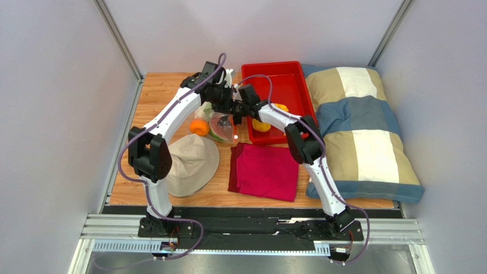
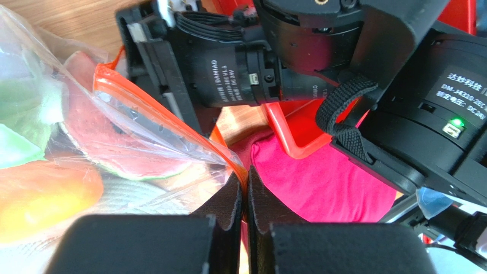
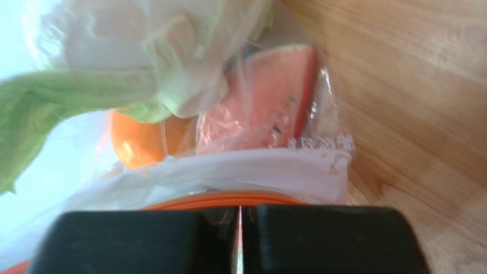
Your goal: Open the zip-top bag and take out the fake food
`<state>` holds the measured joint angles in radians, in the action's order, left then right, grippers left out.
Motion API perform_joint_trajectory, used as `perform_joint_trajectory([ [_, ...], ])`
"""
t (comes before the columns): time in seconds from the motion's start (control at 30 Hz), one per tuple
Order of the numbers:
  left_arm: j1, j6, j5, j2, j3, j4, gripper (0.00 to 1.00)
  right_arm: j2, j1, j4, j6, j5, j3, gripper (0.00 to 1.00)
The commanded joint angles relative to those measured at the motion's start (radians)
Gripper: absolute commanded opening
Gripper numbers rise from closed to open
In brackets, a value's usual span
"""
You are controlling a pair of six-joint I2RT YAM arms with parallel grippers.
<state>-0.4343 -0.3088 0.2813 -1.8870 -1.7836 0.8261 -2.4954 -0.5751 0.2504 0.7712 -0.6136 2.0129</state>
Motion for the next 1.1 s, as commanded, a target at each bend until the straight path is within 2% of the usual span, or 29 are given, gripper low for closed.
perform_joint_trajectory([
  [0.0,0.003,0.013,0.009,0.034,-0.063,-0.004,0.0,0.072,0.012,-0.033,-0.021,-0.048,-0.048,0.14],
  [0.03,0.005,0.02,0.048,0.028,-0.069,-0.005,0.0,0.069,0.012,-0.017,-0.036,-0.045,-0.051,0.23],
  [0.07,0.005,0.023,0.065,0.005,-0.083,0.017,0.0,0.069,0.014,-0.01,-0.045,-0.049,-0.055,0.27],
  [0.1,0.005,0.023,0.062,-0.009,-0.121,0.04,0.0,0.069,0.014,-0.007,-0.062,-0.049,-0.065,0.35],
  [0.13,0.005,0.017,0.03,-0.027,-0.135,0.066,0.0,0.067,0.012,-0.008,-0.067,-0.048,-0.066,0.38],
  [0.2,0.006,0.007,-0.017,-0.012,-0.125,0.081,0.16,0.058,0.012,0.0,-0.084,-0.057,-0.043,0.44],
  [0.27,0.006,-0.013,-0.098,0.07,-0.074,0.018,0.29,0.052,0.012,0.015,-0.092,-0.057,-0.022,0.49],
  [0.3,0.012,-0.016,-0.125,0.101,-0.024,-0.002,0.31,0.046,0.012,0.015,-0.092,-0.057,-0.014,0.53],
  [0.37,0.026,-0.024,-0.151,0.173,0.013,-0.036,0.34,0.033,0.011,0.015,-0.092,-0.072,0.018,0.57],
  [0.43,0.058,-0.021,-0.151,0.213,0.035,-0.032,0.31,0.023,0.014,0.015,-0.089,-0.077,0.049,0.61],
  [0.47,0.069,-0.016,-0.145,0.223,0.041,-0.028,0.09,0.023,0.012,0.0,-0.085,-0.075,0.052,0.61],
  [0.53,0.103,-0.016,-0.13,0.227,0.044,-0.019,0.03,0.021,0.012,-0.025,-0.07,-0.08,0.055,0.62],
  [0.6,0.132,-0.018,-0.137,0.22,0.036,0.008,0.09,0.015,0.014,-0.04,-0.055,-0.097,0.069,0.64],
  [0.67,0.157,-0.035,-0.172,0.174,0.021,0.092,0.2,0.029,0.012,-0.071,-0.056,-0.11,0.054,0.65],
  [0.7,0.187,-0.044,-0.174,0.146,-0.009,0.128,0.2,0.035,0.014,-0.088,-0.056,-0.113,0.038,0.68],
  [0.77,0.212,-0.05,-0.188,0.074,-0.031,0.18,0.13,0.05,0.012,-0.134,-0.056,-0.103,0.015,0.69],
  [0.9,0.252,-0.029,-0.258,-0.021,-0.091,0.166,0.12,0.032,0.012,-0.235,0.019,-0.098,0.009,0.71],
  [1.07,0.275,-0.052,-0.28,-0.116,-0.16,0.145,0.12,0.0,0.014,-0.241,0.057,-0.083,0.055,0.71],
])
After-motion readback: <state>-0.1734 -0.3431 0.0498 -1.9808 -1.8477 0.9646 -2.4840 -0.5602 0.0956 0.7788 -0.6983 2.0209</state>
